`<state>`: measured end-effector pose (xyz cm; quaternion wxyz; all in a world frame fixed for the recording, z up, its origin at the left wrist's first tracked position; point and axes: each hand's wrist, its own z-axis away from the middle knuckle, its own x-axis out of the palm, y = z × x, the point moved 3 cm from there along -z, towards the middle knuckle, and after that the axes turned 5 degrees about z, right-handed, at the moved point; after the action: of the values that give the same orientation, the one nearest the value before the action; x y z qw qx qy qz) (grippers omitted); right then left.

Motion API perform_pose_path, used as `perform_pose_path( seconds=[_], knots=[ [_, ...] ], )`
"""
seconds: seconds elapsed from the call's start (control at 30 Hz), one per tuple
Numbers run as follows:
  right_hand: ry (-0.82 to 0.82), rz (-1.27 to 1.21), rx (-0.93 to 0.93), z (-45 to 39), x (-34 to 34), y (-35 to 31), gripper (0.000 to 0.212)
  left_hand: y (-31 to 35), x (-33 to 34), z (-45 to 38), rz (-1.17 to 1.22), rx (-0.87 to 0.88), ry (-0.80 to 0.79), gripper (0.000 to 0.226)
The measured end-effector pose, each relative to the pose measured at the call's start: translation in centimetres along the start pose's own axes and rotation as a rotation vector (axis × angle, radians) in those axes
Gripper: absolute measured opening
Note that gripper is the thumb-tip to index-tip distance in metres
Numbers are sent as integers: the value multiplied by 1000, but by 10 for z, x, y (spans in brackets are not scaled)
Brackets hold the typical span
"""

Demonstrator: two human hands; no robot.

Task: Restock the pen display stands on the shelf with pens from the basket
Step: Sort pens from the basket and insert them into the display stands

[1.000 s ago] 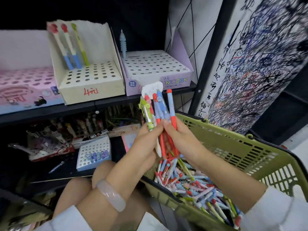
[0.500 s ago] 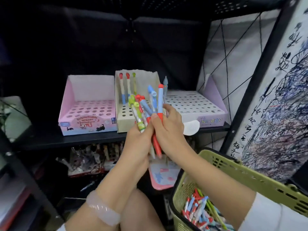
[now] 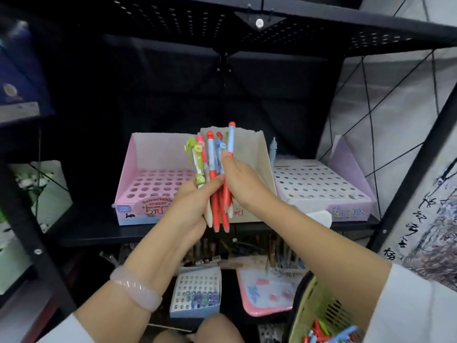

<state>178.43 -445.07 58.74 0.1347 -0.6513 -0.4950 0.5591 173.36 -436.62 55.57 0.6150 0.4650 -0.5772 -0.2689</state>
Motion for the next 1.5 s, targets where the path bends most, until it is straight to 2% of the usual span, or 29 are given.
perform_pose_path(
  seconds=[0.1,0.27,0.4,0.57,0.77,0.93,1.07,1.17,1.2,1.27,1.37,1.43,1.5],
  knots=[
    [42,-40,-4,-14,0,4,50,9,-5,-14,23,25,41,11],
    [74,-123,61,-45,-10,13,39,21,-16,-40,-37,50,122,6],
    [143,84,57,-72,-38,33,33,30,-35,-56,-79,73,144,2],
    [94,312,100,-96,-45,48,29,29,-45,-64,-90,53,159,3],
    [37,595,97,-110,-27,51,40,22,-46,-64,-25,27,126,8],
    [107,589,98,-113,-25,57,40,19,-51,-64,-10,17,111,17],
    [150,551,118,-111,-24,61,37,18,-52,-64,-17,21,101,13],
    [245,500,103,-109,-26,57,28,18,-50,-62,-17,11,99,13],
    [256,506,105,-110,-26,56,32,18,-50,-62,-18,9,99,14],
    [226,587,140,-111,-24,56,39,19,-48,-61,-22,8,99,16],
    [135,705,196,-112,-22,60,36,19,-47,-60,-33,12,101,16],
    [39,752,253,-112,-21,61,32,19,-47,-59,-40,12,98,14],
    [-76,793,308,-110,-18,61,36,20,-47,-59,-46,13,92,12]
  ],
)
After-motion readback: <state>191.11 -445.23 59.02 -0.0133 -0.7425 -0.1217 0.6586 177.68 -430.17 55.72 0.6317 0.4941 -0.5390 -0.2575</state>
